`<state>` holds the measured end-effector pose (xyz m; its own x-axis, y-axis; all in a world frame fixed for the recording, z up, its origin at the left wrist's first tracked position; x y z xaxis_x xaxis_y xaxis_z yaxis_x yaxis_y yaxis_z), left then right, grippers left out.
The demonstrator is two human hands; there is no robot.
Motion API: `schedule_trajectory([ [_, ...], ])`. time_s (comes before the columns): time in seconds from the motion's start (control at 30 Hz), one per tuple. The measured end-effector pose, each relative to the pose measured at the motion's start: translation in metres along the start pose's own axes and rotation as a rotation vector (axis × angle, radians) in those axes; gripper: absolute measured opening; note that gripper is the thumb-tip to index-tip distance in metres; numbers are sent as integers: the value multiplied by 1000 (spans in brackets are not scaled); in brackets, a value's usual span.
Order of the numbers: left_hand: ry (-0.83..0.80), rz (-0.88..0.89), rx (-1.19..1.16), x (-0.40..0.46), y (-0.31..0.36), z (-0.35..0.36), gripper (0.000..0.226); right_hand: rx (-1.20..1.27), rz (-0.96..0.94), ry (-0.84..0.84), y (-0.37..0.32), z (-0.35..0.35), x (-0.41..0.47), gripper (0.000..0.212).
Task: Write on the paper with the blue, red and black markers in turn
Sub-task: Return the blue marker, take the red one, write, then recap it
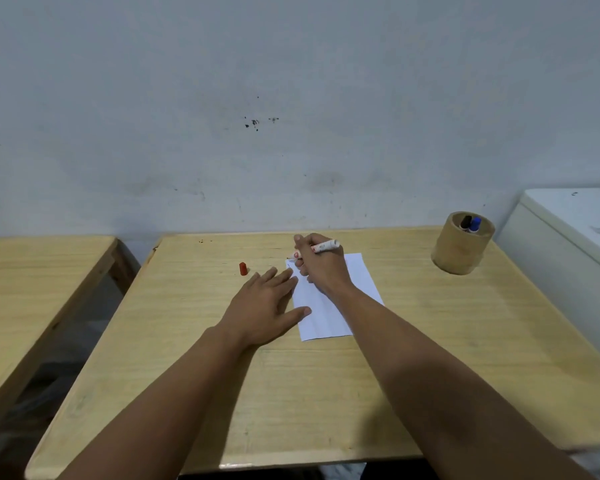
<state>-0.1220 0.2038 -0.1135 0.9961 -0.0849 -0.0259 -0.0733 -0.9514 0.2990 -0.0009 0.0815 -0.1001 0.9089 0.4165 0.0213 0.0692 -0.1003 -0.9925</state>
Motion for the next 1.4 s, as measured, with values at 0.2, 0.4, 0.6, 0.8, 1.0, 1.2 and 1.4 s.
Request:
schedule_trajectory([
  [0.2,97,-70,41,-1,-8,8,95,-88,11,53,10,1,4,37],
  [0.4,128,-84,22,0,-9,8,97,-43,44,52,17,0,8,32],
  [0.6,116,-96,3,-1,-9,8,100,-89,53,22,18,1,8,28],
  [0.8,122,-91,-18,-2,-9,7,97,-114,31,9,17,3,9,27],
  [1.0,122,-96,-24,-3,-8,7,98,-170,46,-8,16,5,8,24],
  [1.2,112,-89,-29,-3,-6,6,98,5,48,-1,9,3,4,26],
  [1.4,141,-117,6,-7,-1,-1,82,79,-72,88,-25,-10,-2,32],
])
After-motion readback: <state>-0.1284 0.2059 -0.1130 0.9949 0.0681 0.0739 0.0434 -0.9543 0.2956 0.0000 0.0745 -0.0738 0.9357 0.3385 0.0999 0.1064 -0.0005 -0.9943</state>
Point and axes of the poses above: each hand's wrist, its own x-axis towards the middle knuckle, its own z-axis out of the palm, y = z × x, the point moved 2 cm from there along x, towards the middle knuckle, and after that the axes turned 9 degrees about -y, right-handed, at the moved point
